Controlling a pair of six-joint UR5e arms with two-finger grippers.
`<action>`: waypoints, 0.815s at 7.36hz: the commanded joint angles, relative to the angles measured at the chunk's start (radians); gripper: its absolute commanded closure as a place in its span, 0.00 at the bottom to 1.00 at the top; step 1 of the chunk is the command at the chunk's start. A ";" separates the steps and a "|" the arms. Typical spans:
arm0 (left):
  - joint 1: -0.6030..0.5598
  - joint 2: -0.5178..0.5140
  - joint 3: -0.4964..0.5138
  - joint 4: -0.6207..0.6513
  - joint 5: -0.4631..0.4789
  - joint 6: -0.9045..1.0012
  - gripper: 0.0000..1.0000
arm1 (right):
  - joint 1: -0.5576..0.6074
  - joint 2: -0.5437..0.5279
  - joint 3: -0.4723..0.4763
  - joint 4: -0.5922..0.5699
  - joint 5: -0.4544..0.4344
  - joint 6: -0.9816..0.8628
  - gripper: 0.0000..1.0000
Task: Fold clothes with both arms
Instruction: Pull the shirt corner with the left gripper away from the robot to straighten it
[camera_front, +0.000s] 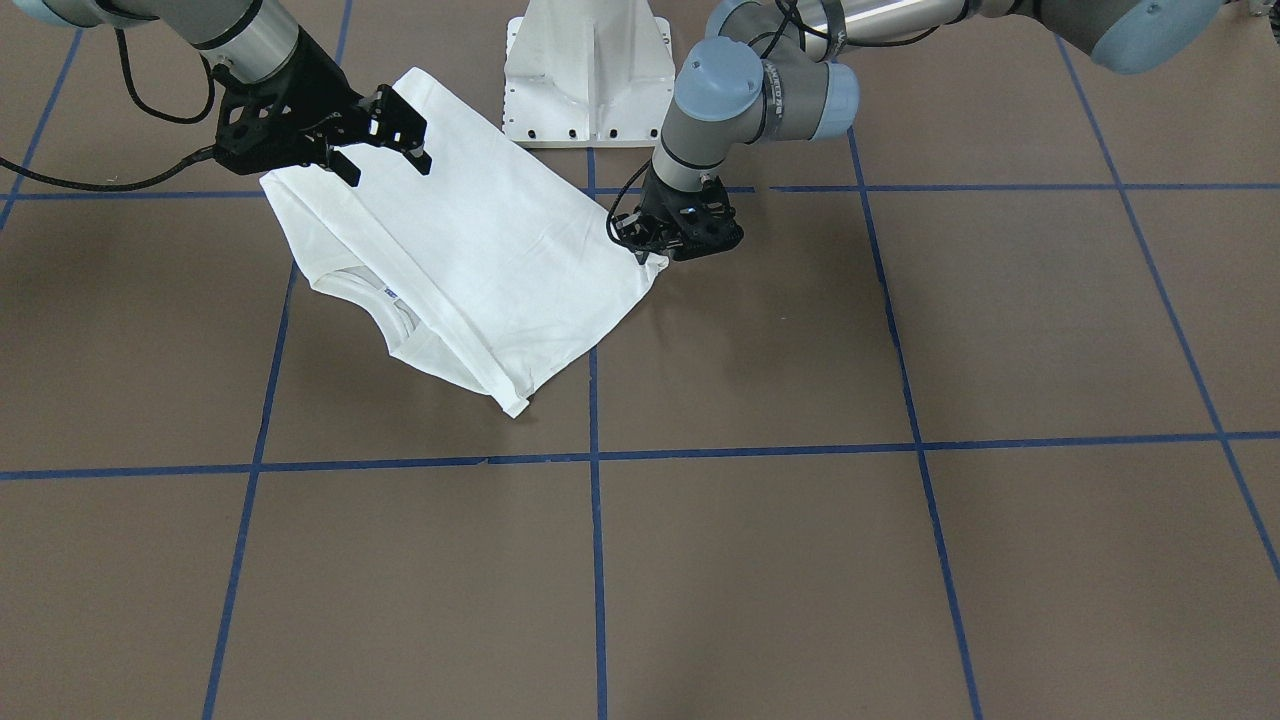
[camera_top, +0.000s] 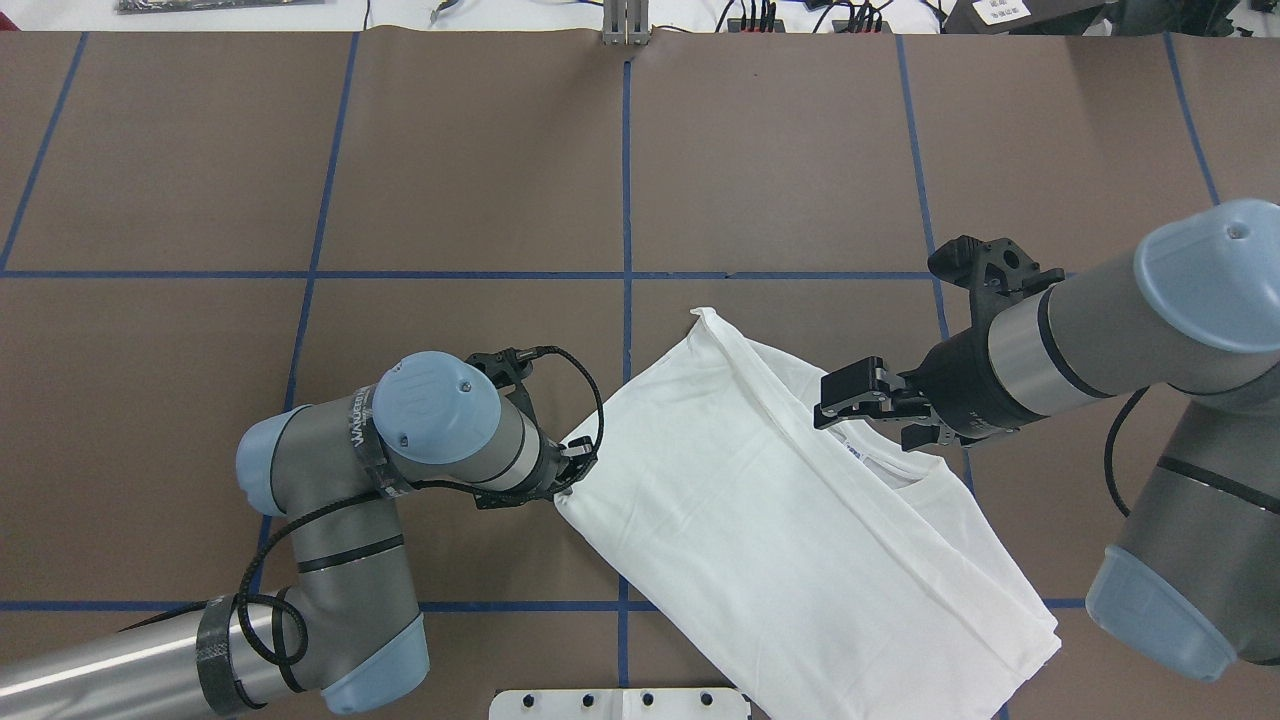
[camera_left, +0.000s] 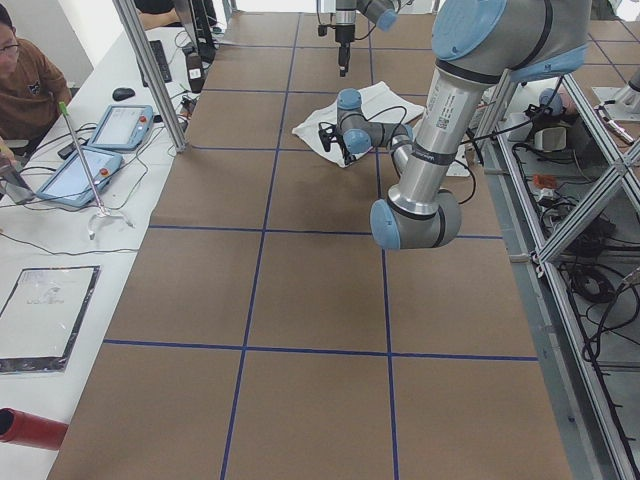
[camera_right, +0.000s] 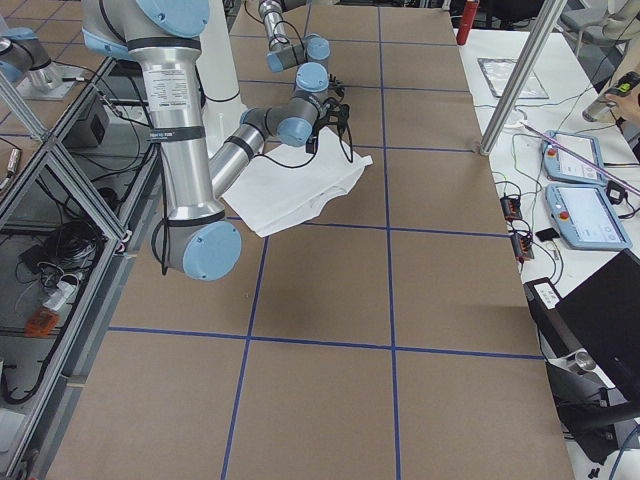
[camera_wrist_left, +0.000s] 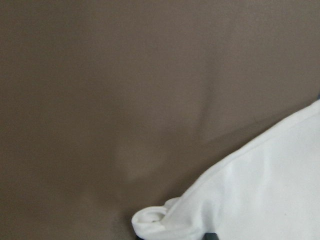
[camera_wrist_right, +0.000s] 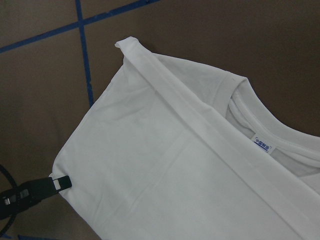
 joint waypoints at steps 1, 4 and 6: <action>-0.031 0.000 -0.003 -0.037 -0.001 -0.005 1.00 | 0.000 0.000 0.000 0.000 -0.001 0.000 0.00; -0.161 0.001 0.006 -0.026 -0.006 0.013 1.00 | -0.003 0.001 -0.002 0.000 -0.003 0.002 0.00; -0.238 -0.002 0.066 -0.023 -0.004 0.102 1.00 | -0.005 0.001 -0.016 0.000 -0.010 0.002 0.00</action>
